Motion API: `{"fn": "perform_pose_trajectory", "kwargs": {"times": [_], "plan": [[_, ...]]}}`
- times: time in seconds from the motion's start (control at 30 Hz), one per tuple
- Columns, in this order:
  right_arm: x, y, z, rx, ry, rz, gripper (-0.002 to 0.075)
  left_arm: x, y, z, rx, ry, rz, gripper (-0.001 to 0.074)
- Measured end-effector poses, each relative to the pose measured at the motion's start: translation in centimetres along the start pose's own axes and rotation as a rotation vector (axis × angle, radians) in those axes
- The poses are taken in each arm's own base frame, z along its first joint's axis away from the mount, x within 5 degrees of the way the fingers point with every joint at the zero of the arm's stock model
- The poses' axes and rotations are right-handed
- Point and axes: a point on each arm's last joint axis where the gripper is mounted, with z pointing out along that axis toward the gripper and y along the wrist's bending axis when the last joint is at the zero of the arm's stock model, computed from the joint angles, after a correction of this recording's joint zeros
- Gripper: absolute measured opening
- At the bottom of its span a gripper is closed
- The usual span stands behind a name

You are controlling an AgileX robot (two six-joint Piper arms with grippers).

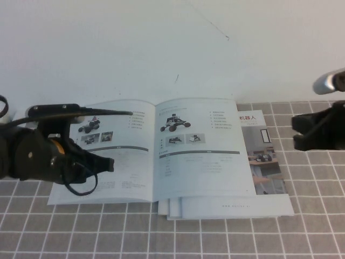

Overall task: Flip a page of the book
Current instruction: Open the closed book

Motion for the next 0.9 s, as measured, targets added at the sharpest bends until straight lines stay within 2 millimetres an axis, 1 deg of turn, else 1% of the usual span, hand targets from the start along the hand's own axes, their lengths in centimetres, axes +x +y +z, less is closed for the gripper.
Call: {"fn": "perform_pose_trajectory", "kwargs": {"times": [0.13, 0.23, 0.3, 0.37, 0.43, 0.53, 0.6, 0.67, 0.73, 0.9], "plan": [[-0.7, 0.6, 2.7, -0.156, 0.047, 0.024, -0.0002, -1.5, 0.1, 1.4, -0.013, 0.008, -0.014, -0.0003], [-0.9, 0.4, 4.4, -0.187, 0.069, 0.034, -0.0002, -2.3, 0.4, 2.2, -0.022, 0.009, -0.018, -0.0003], [-1.2, 0.3, 5.2, -0.193, 0.070, 0.031, -0.0002, -2.7, 0.5, 2.5, -0.023, 0.014, -0.022, -0.0003], [-1.8, 0.0, 5.6, -0.183, 0.053, -0.016, -0.0002, -2.8, 0.5, 2.8, -0.026, 0.031, -0.013, -0.0003], [-2.6, -0.5, 5.8, -0.124, 0.024, -0.103, -0.0002, -2.8, 0.5, 2.8, -0.027, 0.038, 0.011, -0.0003], [-3.8, -2.4, 5.8, 0.076, -0.011, -0.181, -0.0002, -2.8, 0.5, 2.8, -0.028, 0.046, 0.058, -0.0003], [-4.3, -3.5, 5.6, 0.204, -0.016, -0.249, -0.0002, -2.7, 0.5, 2.8, -0.028, 0.051, 0.082, -0.0003], [-4.4, -4.8, 5.2, 0.330, -0.001, -0.307, -0.0002, -2.6, 0.5, 2.8, -0.030, 0.061, 0.098, -0.0003], [-4.3, -5.8, 5.0, 0.414, 0.018, -0.321, -0.0002, -2.6, 0.5, 2.8, -0.032, 0.071, 0.105, -0.0003], [-3.1, -8.6, 4.3, 0.534, 0.109, -0.237, -0.0002, -2.5, 0.6, 2.8, -0.033, 0.082, 0.130, -0.0003]]}}
